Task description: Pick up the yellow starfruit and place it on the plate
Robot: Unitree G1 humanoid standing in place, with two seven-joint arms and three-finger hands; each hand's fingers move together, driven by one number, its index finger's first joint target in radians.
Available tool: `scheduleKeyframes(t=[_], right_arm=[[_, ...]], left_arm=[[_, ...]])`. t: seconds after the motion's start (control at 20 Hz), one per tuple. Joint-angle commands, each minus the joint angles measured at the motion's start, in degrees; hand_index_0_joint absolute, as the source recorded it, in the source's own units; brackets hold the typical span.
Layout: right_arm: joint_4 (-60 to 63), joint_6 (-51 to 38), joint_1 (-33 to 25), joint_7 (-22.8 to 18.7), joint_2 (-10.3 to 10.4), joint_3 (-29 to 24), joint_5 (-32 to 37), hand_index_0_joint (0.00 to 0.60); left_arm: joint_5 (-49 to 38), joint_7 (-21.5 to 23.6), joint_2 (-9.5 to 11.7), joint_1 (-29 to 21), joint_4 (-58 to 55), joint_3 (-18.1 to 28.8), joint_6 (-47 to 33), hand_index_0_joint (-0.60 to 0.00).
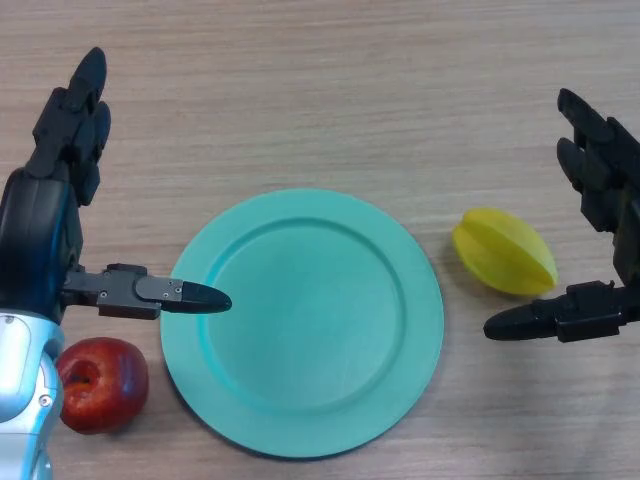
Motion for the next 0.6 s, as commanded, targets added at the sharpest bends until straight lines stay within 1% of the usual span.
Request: scheduleKeyframes(t=[0.05, 0.45, 0.6], right_arm=[[-3.2, -8.5, -2.2, -1.1, -1.4, -3.3, 1.8, 0.000], [-0.7, -11.8, -2.0, -1.2, -1.5, -3.3, 0.0, 0.000], [2.8, -14.0, -3.5, -2.3, -1.8, -2.7, -2.1, 0.000]], left_arm=[[0.1, 0.9, 1.2, -1.6, -3.3, 2.6, -4.4, 0.000], [-1.6, 0.8, 1.4, -1.7, -3.5, 3.0, -3.6, 0.000], [-1.6, 0.5, 1.7, -2.1, -3.2, 3.3, -3.1, 0.000]])
